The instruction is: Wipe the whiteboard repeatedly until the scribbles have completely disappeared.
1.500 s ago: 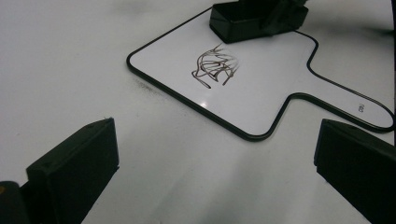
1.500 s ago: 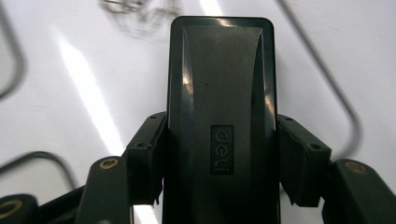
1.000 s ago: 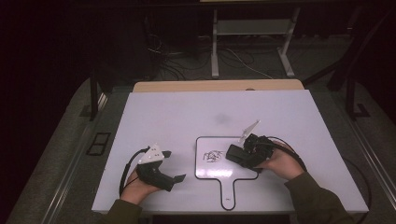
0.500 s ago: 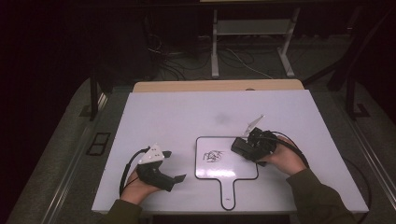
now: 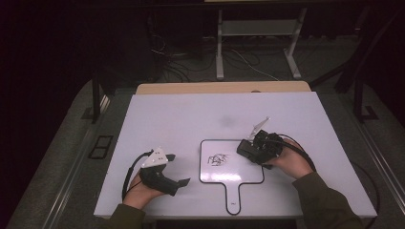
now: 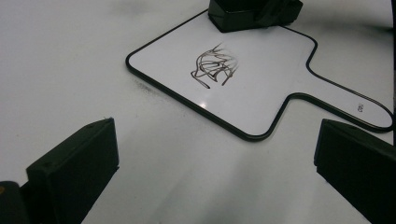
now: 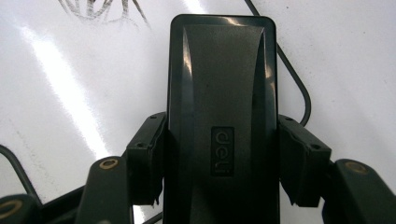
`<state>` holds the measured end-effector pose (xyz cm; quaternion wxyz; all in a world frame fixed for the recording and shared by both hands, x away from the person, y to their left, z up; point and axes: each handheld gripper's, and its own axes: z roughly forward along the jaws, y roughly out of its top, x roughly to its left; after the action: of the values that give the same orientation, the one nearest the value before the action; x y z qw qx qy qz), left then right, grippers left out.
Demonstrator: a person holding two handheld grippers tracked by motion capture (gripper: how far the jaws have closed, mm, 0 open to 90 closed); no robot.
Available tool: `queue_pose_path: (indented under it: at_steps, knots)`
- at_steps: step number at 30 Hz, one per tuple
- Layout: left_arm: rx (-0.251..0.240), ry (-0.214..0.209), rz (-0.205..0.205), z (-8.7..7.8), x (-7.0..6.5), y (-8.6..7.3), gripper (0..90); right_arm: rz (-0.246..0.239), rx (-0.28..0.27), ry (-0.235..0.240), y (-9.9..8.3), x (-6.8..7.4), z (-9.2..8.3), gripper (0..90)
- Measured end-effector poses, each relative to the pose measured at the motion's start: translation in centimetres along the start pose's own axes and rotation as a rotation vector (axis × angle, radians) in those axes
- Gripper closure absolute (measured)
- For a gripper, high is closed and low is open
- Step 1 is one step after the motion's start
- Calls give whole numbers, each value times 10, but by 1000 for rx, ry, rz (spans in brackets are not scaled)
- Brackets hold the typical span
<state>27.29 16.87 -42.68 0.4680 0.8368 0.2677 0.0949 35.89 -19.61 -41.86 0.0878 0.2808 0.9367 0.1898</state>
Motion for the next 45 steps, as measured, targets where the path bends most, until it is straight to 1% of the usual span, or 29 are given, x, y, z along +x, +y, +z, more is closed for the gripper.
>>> queue_pose_path:
  at_steps: [2, 3, 5, 6, 7, 8, 9, 10, 12, 13, 16, 19, 22, 23, 27, 28, 29, 31, 34, 35, 39, 40, 43, 45]
  knots:
    - [0, 0, -3, 0, 0, 0, 0, -18, 3, 13, 0, 4, 0, 387]
    - [-1, -1, -2, 0, 0, 0, 0, -28, 3, 30, 1, 8, 0, 387]
    - [-1, -1, -2, 0, -1, 0, 0, -65, 0, 58, 2, 16, 0, 387]
    - [-1, -1, -2, 1, -1, 0, 0, -65, -6, 71, 3, 20, 0, 387]
    - [-1, -1, -1, 1, -1, 0, 0, -79, 0, 61, 4, 21, 0, 387]
    - [-1, -1, 0, 1, -1, 0, 0, -79, 4, 58, 4, 21, 0, 387]
    - [0, -1, 1, 1, -1, 0, 0, -76, 4, 58, 4, 19, 0, 387]
    - [0, 0, 3, 1, -1, 1, 0, -60, 0, 53, 4, 17, 0, 387]
    - [7, 8, 6, 1, -2, 1, 0, -26, -1, 24, 3, 10, 1, 386]
    - [5, 9, 6, 1, -2, 1, 0, -17, -2, 23, 3, 7, 1, 387]
    - [3, 9, 8, 1, -1, 1, 0, 7, -9, 30, 3, 2, 1, 387]
    - [3, 7, 4, 2, -1, 0, 0, 10, -6, 23, 4, 1, 2, 387]
    - [1, 4, 4, 2, -2, 1, 0, 17, -19, 36, 6, 0, 1, 387]
    - [-3, 3, 4, 2, -2, 1, 0, 30, -28, 47, 8, 0, 1, 387]
    - [-3, 3, 7, 2, -2, 1, 0, 10, -44, 56, 17, 1, -1, 387]
    - [-3, 2, 10, 2, -2, 1, 0, 15, -49, 72, 20, 3, -1, 387]
    - [-3, 2, 10, 2, -2, 1, 0, 12, -49, 78, 24, 5, 0, 387]
    - [-3, 0, 9, 2, -2, 1, 0, -4, -46, 78, 31, 8, 3, 387]
    - [-4, -2, 9, 2, -2, 1, 0, -18, -46, 96, 41, 13, 10, 386]
    - [-4, -3, 8, 2, -2, 1, 0, -29, -39, 94, 45, 14, 12, 387]
    - [-3, -5, 10, 2, -2, 1, 0, -36, -35, 110, 58, 19, 20, 387]
    - [-3, -5, 9, 2, -2, 1, 0, -46, -29, 107, 61, 20, 22, 387]
    - [-6, -7, 6, 2, -3, 1, 0, -53, -14, 115, 68, 24, 26, 387]
    - [-6, -8, 9, 2, -3, 1, 0, -72, -11, 119, 71, 28, 29, 387]
